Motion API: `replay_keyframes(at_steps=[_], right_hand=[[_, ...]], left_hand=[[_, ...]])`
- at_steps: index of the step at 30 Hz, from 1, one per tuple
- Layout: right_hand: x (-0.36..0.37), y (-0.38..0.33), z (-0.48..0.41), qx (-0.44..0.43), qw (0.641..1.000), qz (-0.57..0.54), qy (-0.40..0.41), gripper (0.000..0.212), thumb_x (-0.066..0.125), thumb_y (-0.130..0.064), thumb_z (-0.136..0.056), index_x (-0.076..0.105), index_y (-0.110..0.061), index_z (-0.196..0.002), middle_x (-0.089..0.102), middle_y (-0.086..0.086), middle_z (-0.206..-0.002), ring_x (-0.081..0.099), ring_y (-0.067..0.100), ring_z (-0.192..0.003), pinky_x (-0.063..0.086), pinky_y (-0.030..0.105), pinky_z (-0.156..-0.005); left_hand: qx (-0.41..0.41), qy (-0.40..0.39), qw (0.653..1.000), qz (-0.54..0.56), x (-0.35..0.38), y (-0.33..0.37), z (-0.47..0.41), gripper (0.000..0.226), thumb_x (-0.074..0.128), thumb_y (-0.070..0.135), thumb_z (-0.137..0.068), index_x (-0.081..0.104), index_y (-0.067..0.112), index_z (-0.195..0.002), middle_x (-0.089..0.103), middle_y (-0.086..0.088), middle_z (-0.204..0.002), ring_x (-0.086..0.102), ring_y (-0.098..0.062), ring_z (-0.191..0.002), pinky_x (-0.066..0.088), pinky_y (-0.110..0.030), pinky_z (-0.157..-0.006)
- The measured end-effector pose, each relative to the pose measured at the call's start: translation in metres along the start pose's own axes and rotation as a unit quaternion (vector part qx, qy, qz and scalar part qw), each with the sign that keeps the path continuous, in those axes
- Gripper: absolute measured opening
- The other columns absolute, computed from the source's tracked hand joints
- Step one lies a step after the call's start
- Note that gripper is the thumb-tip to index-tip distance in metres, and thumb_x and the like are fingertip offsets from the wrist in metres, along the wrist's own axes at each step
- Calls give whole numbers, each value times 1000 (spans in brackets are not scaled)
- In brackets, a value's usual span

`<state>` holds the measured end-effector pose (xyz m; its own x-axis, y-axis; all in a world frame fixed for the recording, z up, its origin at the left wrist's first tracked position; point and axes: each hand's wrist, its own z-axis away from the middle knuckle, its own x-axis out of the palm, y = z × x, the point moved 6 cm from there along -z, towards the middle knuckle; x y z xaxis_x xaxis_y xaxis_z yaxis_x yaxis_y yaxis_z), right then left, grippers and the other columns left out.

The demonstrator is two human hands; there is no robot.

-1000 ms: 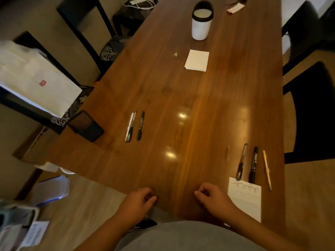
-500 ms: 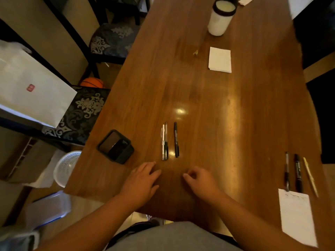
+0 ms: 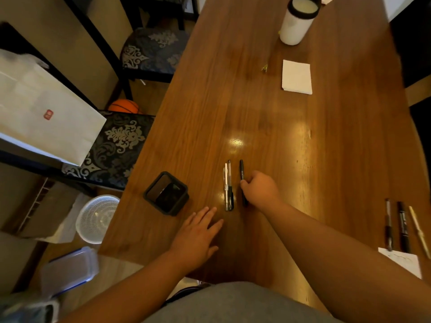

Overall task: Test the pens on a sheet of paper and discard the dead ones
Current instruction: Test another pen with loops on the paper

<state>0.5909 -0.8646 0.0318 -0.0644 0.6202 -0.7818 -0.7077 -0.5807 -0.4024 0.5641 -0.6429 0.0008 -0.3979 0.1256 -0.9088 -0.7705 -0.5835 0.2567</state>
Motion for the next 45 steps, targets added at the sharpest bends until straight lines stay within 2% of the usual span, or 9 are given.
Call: replay_keyframes(at_steps=[7,13,19,23,27,32,36,41,45], right_hand=[[1,-4,-7,2,997,66,-32,20,58,-34,-94,56,-15,-98,62,4,-89,62,22,-80,51,33,-61],[1,8,5,8,996,68,-48,13,56,-27,-94,53,-16,-90,58,3,-80,59,20,-72,43,29,-53],[6,40,43,45,992,-65,-99,22,62,-25,-92,59,-8,-79,57,5,-66,56,18,-57,41,28,-50],[8,65,84,134,935,-305,-121,16,59,-14,-94,60,1,-100,68,13,-78,64,17,-57,47,26,-46],[4,91,126,183,839,-497,-122,8,55,-6,-96,54,0,-100,67,19,-80,67,23,-60,51,28,-45],[-2,140,173,241,767,-591,-70,13,57,-13,-96,53,-1,-95,58,12,-60,59,20,-47,47,25,-37],[-12,189,194,295,729,-617,-4,35,51,-35,-99,53,-1,-89,59,13,-55,57,23,-42,46,28,-37],[-35,252,204,299,761,-575,5,57,35,-62,-95,56,-17,-67,53,4,-50,51,17,-40,40,25,-45],[-62,301,206,270,779,-566,-9,57,37,-62,-95,60,-16,-70,57,5,-54,53,16,-44,43,26,-47]], left_hand=[[-30,-6,999,27,-1,6,2,75,56,43,-92,9,36,-151,-6,1,-163,-10,-19,-147,-8,-39,-113],[-36,-8,999,21,-6,8,4,74,55,42,-93,10,35,-152,-5,0,-163,-7,-21,-149,-6,-39,-114],[-52,-11,997,56,-12,16,9,62,51,45,-94,26,31,-149,7,0,-162,0,-22,-149,5,-43,-118],[-68,4,986,153,-21,26,14,48,50,49,-94,46,28,-137,42,4,-145,34,-14,-134,35,-34,-109],[-35,-10,980,195,-26,52,12,39,50,50,-95,53,28,-127,55,7,-124,49,-8,-110,44,-25,-90],[54,-27,978,200,-35,114,-2,36,52,48,-94,57,26,-123,59,5,-116,55,-10,-102,46,-27,-84],[117,-31,971,205,-41,172,-15,34,52,47,-95,60,26,-120,62,6,-114,56,-8,-100,48,-28,-84],[142,-37,968,203,-39,246,-39,29,49,44,-97,64,23,-110,65,3,-104,59,-13,-92,49,-34,-80],[129,-39,967,218,-30,309,-55,25,51,43,-96,65,24,-105,66,5,-94,59,-10,-83,48,-31,-72]])
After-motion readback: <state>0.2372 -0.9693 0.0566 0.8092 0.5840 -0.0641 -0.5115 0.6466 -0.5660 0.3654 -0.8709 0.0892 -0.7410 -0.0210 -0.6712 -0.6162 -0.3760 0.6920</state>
